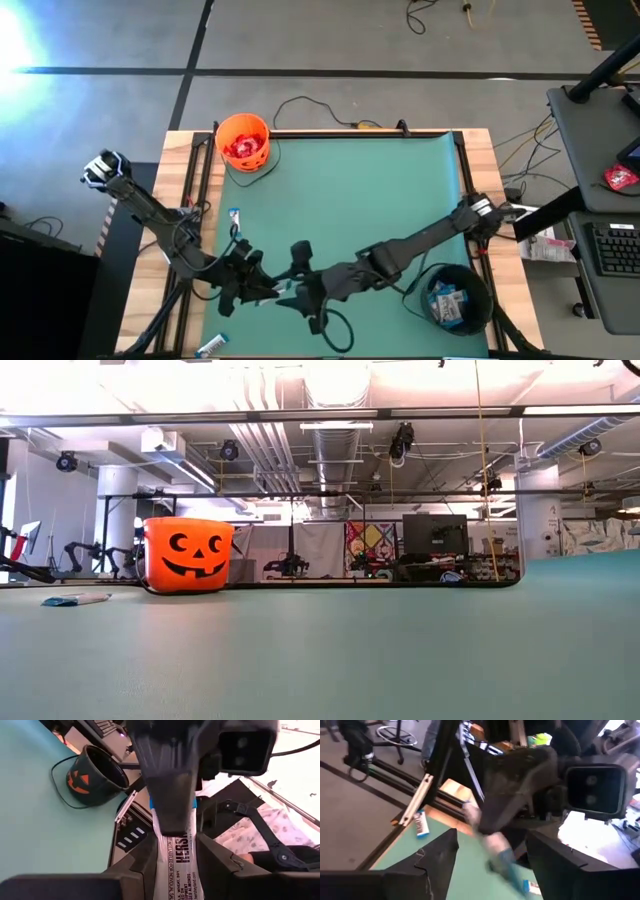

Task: Sort candy by brand, put in halloween buckets
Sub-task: Put the white chocolate into the black bucket

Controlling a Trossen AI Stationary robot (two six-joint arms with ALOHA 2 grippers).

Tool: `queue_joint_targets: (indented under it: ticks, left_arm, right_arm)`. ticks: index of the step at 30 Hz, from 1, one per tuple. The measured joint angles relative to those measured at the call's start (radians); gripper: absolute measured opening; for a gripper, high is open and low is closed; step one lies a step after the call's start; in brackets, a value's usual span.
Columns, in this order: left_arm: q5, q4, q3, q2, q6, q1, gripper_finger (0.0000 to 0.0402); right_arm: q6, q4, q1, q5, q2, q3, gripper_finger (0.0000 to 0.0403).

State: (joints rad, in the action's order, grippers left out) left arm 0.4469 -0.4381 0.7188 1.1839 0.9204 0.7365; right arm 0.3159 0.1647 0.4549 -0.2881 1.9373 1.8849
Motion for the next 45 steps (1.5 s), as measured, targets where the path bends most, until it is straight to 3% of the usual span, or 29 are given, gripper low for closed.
queue_joint_targets:
  ticks: [4, 8, 14, 18, 27, 31, 36, 41, 45]
  left_arm:
    - [-0.004, -0.002, 0.008, 0.011, 0.0, 0.0, 0.0095]
    - [-0.011, -0.002, 0.007, 0.011, -0.014, 0.001, 0.0095]
    - [-0.041, -0.012, 0.009, 0.005, -0.047, 0.0, 0.0096]
    - [-0.065, -0.005, 0.025, 0.005, -0.064, 0.0, 0.0096]
    - [-0.071, -0.003, 0.037, 0.003, -0.065, 0.0, 0.0096]
    - [-0.063, 0.022, 0.037, 0.003, -0.068, -0.003, 0.0098]
    - [-0.049, 0.036, 0.037, -0.008, -0.07, -0.028, 0.0127]
    - [-0.043, 0.103, 0.041, -0.071, -0.081, -0.069, 0.0179]
    - [-0.034, 0.33, 0.041, -0.192, -0.071, -0.112, 0.0217]
  right_arm:
    - [0.024, 0.045, 0.001, 0.0, 0.038, 0.086, 0.0196]
    - [0.025, 0.124, 0.001, 0.0, 0.07, 0.155, 0.0142]
    - [-0.004, 0.163, 0.001, 0.0, 0.074, 0.172, 0.0072]
    - [0.015, 0.17, 0.002, 0.004, 0.072, 0.171, 0.007]
    - [0.094, 0.191, -0.001, 0.008, 0.072, 0.171, 0.0128]
    - [0.131, 0.198, -0.001, 0.0, 0.072, 0.17, 0.01]
    - [0.069, 0.211, -0.004, -0.025, 0.066, 0.169, 0.0025]
    - [-0.015, 0.264, -0.002, -0.02, 0.037, 0.167, 0.0024]
    - [-0.237, 0.509, 0.015, -0.021, -0.033, 0.169, 0.0024]
